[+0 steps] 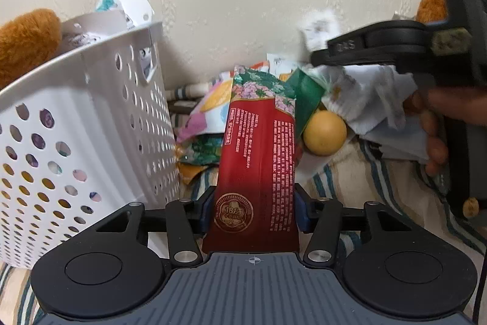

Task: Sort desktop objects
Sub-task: 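Close the right gripper on the white paper strip while the left gripper holds the red packet, then carry the red packet and white strip to the basket and release both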

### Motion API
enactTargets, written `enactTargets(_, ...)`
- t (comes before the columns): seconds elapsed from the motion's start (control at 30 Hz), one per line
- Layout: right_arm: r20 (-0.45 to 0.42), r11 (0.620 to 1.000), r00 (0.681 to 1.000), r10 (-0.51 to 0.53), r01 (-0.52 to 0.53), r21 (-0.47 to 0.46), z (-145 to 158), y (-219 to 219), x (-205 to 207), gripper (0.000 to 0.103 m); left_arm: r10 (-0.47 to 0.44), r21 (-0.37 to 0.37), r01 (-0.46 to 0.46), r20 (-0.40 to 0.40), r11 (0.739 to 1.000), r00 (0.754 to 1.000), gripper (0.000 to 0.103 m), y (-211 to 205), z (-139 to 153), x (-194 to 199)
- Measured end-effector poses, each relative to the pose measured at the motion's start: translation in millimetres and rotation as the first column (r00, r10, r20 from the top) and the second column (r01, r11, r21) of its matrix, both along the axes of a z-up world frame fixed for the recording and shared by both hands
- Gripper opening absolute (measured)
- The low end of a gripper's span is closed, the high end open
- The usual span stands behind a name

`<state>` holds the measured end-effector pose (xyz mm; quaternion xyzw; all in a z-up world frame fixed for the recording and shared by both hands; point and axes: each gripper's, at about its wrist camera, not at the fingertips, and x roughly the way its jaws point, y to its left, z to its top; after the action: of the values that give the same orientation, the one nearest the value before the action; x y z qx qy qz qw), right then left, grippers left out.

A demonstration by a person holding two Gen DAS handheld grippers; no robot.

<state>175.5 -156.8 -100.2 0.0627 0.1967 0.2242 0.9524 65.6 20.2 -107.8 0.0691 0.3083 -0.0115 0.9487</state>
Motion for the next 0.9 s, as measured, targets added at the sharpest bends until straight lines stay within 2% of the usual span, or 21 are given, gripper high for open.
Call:
enactTargets(0.1,0.031,0.999,0.999,-0.03,0.029,0.041,7.9,-14.3,-8.3,0.008,0.003,-0.006,-0.003,0.027,1.0,1.0,0.049,2.1,3.1,-2.8)
enactTargets(0.4,0.113,0.999,0.993,-0.04,0.042,-0.016,26.8,-21.0,-31.6,0.008,-0.021,0.008,0.02,0.091,1.0,0.996,0.048,-8.8,24.5,-16.5)
enactTargets(0.6,0.154,0.998,0.987,-0.051,0.056,-0.025,46.5,-23.8,-45.7,0.008,-0.049,0.018,0.047,0.145,0.999,0.988,0.048,-12.8,50.0,-32.8)
enactTargets(0.9,0.224,0.998,0.974,-0.034,0.043,-0.036,86.5,-21.8,-67.4,0.008,-0.031,0.027,0.026,0.226,0.999,0.974,0.048,-6.7,89.3,-49.5)
